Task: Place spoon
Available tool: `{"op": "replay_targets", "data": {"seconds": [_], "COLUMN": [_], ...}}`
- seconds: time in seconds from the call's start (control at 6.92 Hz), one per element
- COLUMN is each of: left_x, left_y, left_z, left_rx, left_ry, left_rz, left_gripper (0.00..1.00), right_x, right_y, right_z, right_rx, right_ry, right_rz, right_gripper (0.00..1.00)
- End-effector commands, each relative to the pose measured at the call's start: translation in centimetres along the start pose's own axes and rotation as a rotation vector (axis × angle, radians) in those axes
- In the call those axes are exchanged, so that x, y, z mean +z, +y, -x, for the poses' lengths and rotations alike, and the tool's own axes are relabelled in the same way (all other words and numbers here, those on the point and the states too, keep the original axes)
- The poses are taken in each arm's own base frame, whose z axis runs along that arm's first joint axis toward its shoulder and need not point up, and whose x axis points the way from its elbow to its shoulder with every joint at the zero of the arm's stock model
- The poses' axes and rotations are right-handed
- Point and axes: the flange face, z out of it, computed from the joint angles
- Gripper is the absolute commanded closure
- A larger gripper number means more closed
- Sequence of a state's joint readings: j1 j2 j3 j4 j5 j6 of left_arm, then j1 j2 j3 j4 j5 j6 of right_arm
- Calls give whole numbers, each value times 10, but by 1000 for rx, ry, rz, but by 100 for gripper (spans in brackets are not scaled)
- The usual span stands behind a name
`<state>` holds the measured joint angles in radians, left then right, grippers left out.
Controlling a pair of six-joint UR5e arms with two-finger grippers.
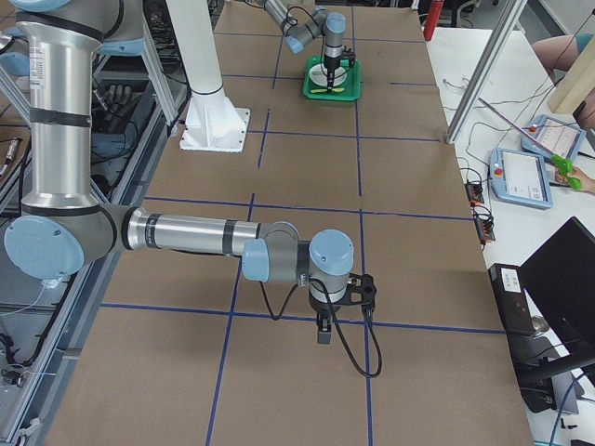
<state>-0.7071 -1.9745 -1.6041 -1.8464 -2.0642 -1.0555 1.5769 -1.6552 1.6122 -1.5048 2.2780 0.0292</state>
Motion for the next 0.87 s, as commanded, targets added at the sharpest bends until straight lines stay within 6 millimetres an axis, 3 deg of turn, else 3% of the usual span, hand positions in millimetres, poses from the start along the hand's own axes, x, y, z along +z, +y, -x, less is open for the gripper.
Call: {"op": "replay_targets", "data": {"seconds": [0.0,0.14,0.29,0.43,0.58,0.72], "left_x": [-36,-64,-120,-169,-205,-212], "left_y": [-30,-51,-83,-103,-105,-93], "left_z": [20,46,92,166,252,325], "left_rx": [-36,-49,26,83,113,183], "left_ry": [10,7,-7,-34,-14,-39], "left_rz": [-56,-71,-79,-89,-95,-89], "left_gripper": [26,26,26,26,26,26], "right_x": [0,0,0,0,0,0], "right_y": [0,0,0,0,0,0], "right_z": [0,0,0,0,0,0], "right_rx": [0,0,0,0,0,0], "right_ry": [0,0,0,0,2,0], "right_rz": [0,0,0,0,0,0], "right_gripper": [0,0,0,0,0,0]}}
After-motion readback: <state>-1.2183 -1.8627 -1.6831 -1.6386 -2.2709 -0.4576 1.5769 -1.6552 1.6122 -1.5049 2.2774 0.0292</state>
